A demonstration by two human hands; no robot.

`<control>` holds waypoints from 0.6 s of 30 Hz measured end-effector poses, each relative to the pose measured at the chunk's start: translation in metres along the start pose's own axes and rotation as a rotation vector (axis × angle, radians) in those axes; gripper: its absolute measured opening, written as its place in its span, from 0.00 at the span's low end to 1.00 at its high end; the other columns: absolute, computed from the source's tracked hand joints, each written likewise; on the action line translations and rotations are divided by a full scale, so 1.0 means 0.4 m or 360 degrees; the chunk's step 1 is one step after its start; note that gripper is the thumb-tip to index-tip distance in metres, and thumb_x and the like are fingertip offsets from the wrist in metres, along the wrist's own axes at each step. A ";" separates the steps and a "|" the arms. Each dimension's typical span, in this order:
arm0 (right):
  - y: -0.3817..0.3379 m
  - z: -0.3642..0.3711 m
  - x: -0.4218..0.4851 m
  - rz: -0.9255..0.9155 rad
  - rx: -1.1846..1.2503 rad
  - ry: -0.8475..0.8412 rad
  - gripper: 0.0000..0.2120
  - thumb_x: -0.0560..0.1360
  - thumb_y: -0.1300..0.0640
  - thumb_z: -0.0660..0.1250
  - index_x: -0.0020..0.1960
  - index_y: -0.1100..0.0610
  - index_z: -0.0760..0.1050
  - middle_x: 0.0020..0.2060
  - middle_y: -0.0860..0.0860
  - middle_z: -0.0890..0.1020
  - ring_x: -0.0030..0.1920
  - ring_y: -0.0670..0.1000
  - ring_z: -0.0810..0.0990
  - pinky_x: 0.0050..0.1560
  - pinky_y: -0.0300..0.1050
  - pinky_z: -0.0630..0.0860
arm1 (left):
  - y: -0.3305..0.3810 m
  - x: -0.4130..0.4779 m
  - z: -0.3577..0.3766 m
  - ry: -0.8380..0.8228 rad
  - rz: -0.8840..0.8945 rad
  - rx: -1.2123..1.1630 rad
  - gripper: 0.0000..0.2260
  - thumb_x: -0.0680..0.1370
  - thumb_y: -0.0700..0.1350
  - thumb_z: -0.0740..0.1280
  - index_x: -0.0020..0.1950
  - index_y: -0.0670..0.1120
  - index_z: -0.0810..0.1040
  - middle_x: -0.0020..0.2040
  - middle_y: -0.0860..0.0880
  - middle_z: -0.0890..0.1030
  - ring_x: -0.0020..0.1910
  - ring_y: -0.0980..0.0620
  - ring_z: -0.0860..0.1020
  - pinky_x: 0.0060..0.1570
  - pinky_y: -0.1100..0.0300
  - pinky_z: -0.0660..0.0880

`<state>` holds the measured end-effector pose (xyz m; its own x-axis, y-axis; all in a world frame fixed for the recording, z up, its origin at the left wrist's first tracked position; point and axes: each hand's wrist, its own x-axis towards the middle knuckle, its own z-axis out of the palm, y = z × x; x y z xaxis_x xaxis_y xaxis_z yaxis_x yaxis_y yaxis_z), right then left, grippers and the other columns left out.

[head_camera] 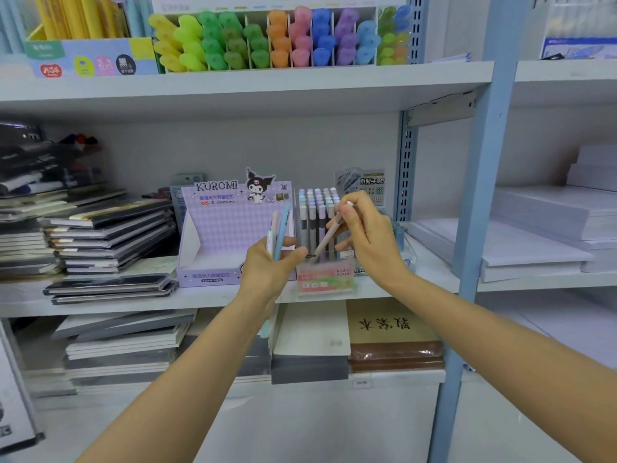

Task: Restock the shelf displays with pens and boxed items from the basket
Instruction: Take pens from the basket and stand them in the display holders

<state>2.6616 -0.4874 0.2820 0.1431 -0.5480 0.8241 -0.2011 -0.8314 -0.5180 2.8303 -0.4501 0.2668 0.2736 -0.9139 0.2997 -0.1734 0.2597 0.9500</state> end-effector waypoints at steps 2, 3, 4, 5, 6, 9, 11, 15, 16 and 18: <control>-0.004 0.004 -0.013 -0.0068 -0.0019 0.0000 0.08 0.83 0.59 0.55 0.54 0.63 0.70 0.41 0.54 0.82 0.43 0.50 0.84 0.31 0.50 0.82 | -0.009 -0.026 -0.001 0.0024 0.0041 -0.0029 0.13 0.75 0.46 0.73 0.58 0.47 0.79 0.48 0.49 0.82 0.44 0.57 0.78 0.37 0.65 0.70; -0.007 0.006 -0.019 -0.0093 -0.0029 -0.0006 0.08 0.83 0.59 0.55 0.54 0.62 0.70 0.41 0.53 0.82 0.43 0.50 0.84 0.31 0.51 0.82 | -0.014 -0.038 -0.002 0.0036 0.0068 -0.0043 0.13 0.75 0.46 0.73 0.58 0.48 0.79 0.49 0.48 0.82 0.46 0.56 0.79 0.38 0.65 0.70; -0.010 0.008 -0.024 -0.0111 -0.0045 -0.0012 0.08 0.83 0.58 0.55 0.54 0.61 0.71 0.41 0.52 0.82 0.43 0.51 0.84 0.32 0.51 0.82 | -0.019 -0.048 -0.003 0.0044 0.0096 -0.0060 0.13 0.74 0.45 0.73 0.58 0.48 0.79 0.50 0.48 0.82 0.47 0.55 0.80 0.38 0.65 0.71; -0.013 0.010 -0.028 -0.0128 -0.0071 -0.0022 0.08 0.83 0.58 0.55 0.53 0.61 0.71 0.41 0.52 0.82 0.43 0.51 0.84 0.33 0.52 0.82 | -0.024 -0.056 -0.003 0.0047 0.0120 -0.0078 0.13 0.74 0.45 0.74 0.57 0.48 0.79 0.50 0.48 0.83 0.48 0.54 0.81 0.39 0.64 0.71; -0.016 0.012 -0.030 -0.0146 -0.0107 -0.0035 0.08 0.83 0.58 0.56 0.53 0.61 0.72 0.41 0.52 0.82 0.43 0.51 0.84 0.35 0.54 0.82 | -0.027 -0.063 -0.003 0.0051 0.0136 -0.0090 0.12 0.74 0.45 0.74 0.57 0.48 0.79 0.49 0.48 0.83 0.49 0.53 0.81 0.40 0.64 0.72; -0.021 0.013 -0.030 -0.0186 -0.0195 -0.0060 0.09 0.83 0.58 0.55 0.52 0.61 0.72 0.40 0.53 0.82 0.41 0.53 0.83 0.39 0.59 0.80 | -0.029 -0.073 -0.001 0.0081 0.0158 -0.0068 0.12 0.74 0.46 0.74 0.56 0.49 0.80 0.48 0.52 0.83 0.49 0.56 0.81 0.40 0.65 0.72; -0.025 0.010 -0.028 -0.0212 -0.0226 -0.0077 0.09 0.83 0.58 0.55 0.52 0.61 0.72 0.40 0.52 0.82 0.41 0.54 0.83 0.41 0.60 0.79 | -0.030 -0.074 -0.001 0.0093 0.0167 -0.0052 0.12 0.74 0.46 0.74 0.56 0.49 0.80 0.47 0.53 0.83 0.48 0.57 0.80 0.40 0.67 0.71; -0.032 0.018 -0.028 -0.0296 -0.0297 -0.0232 0.09 0.83 0.57 0.58 0.54 0.62 0.74 0.41 0.53 0.82 0.42 0.54 0.83 0.42 0.58 0.79 | -0.030 -0.072 0.000 0.0116 0.0162 -0.0046 0.12 0.73 0.46 0.74 0.55 0.48 0.80 0.47 0.52 0.83 0.48 0.55 0.81 0.40 0.66 0.72; -0.033 0.024 -0.027 -0.0324 -0.0324 -0.0258 0.10 0.82 0.57 0.59 0.55 0.62 0.75 0.43 0.53 0.82 0.43 0.54 0.82 0.43 0.57 0.79 | -0.030 -0.072 0.001 0.0119 0.0167 -0.0043 0.12 0.74 0.46 0.74 0.55 0.48 0.80 0.46 0.52 0.83 0.48 0.55 0.81 0.40 0.67 0.72; -0.033 0.031 -0.023 -0.0355 -0.0349 -0.0227 0.10 0.81 0.58 0.62 0.59 0.61 0.75 0.44 0.52 0.82 0.44 0.52 0.83 0.45 0.55 0.79 | -0.028 -0.071 0.003 0.0110 0.0172 -0.0049 0.12 0.74 0.46 0.74 0.55 0.49 0.80 0.47 0.53 0.83 0.47 0.57 0.81 0.40 0.68 0.72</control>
<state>2.6750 -0.4726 0.2784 0.3379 -0.3751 0.8632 -0.3512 -0.9012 -0.2541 2.8233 -0.4275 0.2475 0.3197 -0.8567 0.4049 -0.1766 0.3660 0.9137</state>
